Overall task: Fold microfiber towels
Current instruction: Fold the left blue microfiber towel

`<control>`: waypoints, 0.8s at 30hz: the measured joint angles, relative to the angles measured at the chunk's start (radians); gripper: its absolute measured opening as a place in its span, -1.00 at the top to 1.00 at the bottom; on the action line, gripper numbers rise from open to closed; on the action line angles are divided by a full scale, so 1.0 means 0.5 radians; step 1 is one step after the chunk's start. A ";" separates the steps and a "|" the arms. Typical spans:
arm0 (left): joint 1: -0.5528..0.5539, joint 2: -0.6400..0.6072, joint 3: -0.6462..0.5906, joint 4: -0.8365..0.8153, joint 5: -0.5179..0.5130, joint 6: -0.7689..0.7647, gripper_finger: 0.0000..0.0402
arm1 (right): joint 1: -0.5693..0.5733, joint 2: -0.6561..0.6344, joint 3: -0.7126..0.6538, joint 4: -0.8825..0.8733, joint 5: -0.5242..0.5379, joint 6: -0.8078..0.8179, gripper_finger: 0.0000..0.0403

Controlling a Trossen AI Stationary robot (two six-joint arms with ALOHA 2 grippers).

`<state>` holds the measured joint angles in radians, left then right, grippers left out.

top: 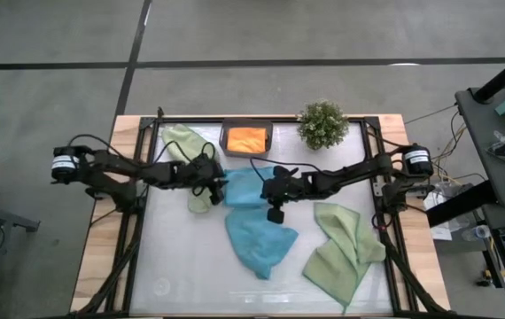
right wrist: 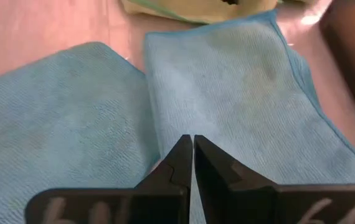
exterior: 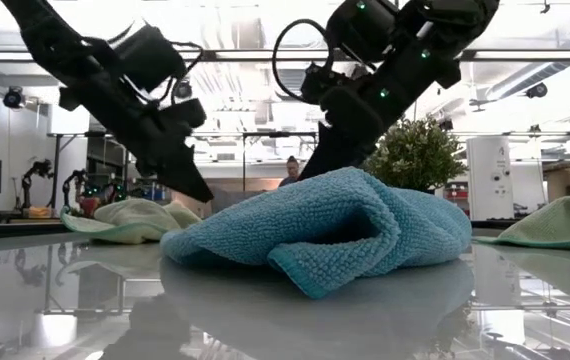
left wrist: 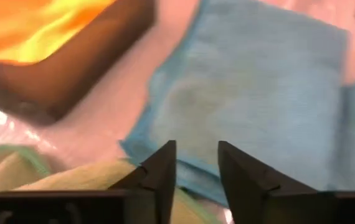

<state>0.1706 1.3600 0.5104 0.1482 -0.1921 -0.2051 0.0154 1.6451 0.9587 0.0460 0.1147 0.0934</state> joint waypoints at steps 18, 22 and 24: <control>0.078 0.324 0.029 0.273 0.068 -0.139 0.20 | -0.001 0.002 -0.097 0.133 0.038 0.035 0.96; 0.078 0.341 0.026 0.270 0.068 -0.138 0.40 | -0.001 0.002 -0.103 0.144 0.038 0.036 0.96; 0.078 0.356 0.025 0.266 0.056 -0.137 0.56 | -0.001 0.002 -0.104 0.144 0.038 0.036 0.96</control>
<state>0.2096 1.5379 0.5228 0.2812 -0.1639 -0.2737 0.0151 1.6463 0.9066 0.1181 0.1337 0.1112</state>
